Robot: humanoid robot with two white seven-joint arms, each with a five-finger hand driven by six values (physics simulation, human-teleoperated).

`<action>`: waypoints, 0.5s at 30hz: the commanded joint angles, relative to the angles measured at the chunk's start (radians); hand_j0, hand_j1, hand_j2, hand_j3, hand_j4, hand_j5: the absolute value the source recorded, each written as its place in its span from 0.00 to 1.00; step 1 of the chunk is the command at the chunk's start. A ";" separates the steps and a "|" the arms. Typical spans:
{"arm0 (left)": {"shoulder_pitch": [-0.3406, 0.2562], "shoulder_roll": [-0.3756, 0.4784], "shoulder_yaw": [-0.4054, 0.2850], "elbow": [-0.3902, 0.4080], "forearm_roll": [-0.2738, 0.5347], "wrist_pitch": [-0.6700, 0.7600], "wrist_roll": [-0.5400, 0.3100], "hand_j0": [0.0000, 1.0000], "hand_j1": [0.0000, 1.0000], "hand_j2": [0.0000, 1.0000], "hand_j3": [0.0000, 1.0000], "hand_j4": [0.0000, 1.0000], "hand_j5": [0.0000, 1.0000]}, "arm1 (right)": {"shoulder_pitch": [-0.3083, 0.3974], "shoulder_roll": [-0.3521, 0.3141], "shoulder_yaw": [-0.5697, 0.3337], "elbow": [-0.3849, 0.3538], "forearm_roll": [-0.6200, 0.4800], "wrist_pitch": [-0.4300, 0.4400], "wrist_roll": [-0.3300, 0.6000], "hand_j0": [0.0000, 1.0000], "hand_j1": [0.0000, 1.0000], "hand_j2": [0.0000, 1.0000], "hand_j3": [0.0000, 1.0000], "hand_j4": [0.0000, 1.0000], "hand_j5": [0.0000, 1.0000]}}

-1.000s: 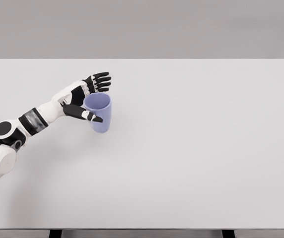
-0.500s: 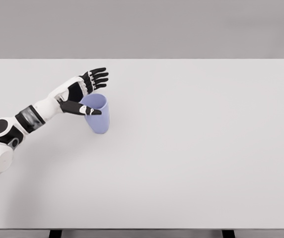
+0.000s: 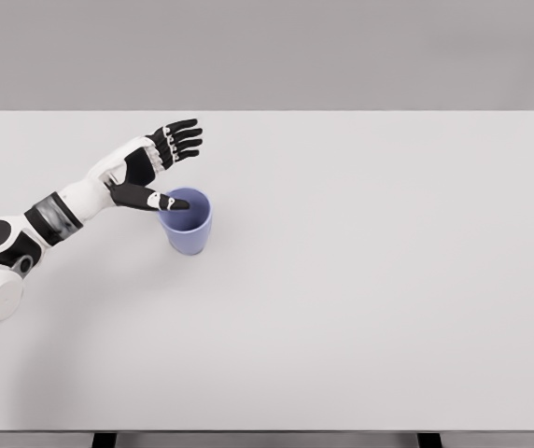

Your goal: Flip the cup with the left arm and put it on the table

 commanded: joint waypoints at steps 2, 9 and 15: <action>-0.008 0.004 0.003 -0.002 0.007 0.000 0.000 1.00 1.00 1.00 1.00 1.00 1.00 | -0.002 0.000 0.000 0.000 0.000 0.000 0.000 1.00 1.00 1.00 1.00 1.00 1.00; -0.156 0.315 -0.037 -0.004 -0.174 -0.027 0.000 1.00 1.00 1.00 1.00 1.00 1.00 | -0.002 0.000 0.000 0.000 0.000 0.000 0.000 1.00 1.00 1.00 1.00 1.00 1.00; -0.199 0.409 -0.062 0.027 -0.933 -0.325 0.000 1.00 1.00 1.00 1.00 1.00 1.00 | -0.002 0.000 0.000 0.000 0.000 0.000 0.000 1.00 1.00 1.00 1.00 1.00 1.00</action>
